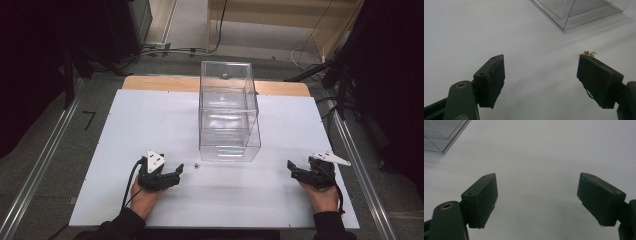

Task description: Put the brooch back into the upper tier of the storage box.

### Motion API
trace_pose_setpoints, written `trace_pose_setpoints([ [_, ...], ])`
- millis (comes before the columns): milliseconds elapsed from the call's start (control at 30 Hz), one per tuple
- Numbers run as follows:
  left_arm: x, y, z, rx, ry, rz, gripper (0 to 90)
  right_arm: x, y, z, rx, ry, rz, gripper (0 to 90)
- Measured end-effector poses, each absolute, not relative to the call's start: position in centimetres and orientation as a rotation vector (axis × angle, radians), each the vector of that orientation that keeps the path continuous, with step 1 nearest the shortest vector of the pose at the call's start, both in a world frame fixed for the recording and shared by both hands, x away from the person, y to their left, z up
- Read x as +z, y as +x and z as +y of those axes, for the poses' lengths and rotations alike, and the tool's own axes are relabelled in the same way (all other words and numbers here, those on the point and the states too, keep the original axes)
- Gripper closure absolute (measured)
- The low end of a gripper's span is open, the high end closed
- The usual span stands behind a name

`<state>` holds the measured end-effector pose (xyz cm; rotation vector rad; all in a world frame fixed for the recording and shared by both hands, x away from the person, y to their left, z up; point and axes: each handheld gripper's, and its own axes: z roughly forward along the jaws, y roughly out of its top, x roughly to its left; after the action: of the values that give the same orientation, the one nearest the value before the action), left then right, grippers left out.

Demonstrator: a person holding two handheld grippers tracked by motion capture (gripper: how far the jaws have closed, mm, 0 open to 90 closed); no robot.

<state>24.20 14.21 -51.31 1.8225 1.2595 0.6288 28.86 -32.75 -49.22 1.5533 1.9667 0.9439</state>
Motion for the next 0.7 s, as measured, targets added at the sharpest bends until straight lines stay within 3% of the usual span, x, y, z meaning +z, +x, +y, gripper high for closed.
trace_pose_setpoints([
  [700,-51.4,24.5,11.7,0.595,1.849,1.212,27.8,-49.2,28.9,-32.8,0.945,1.552,1.970,15.0],
])
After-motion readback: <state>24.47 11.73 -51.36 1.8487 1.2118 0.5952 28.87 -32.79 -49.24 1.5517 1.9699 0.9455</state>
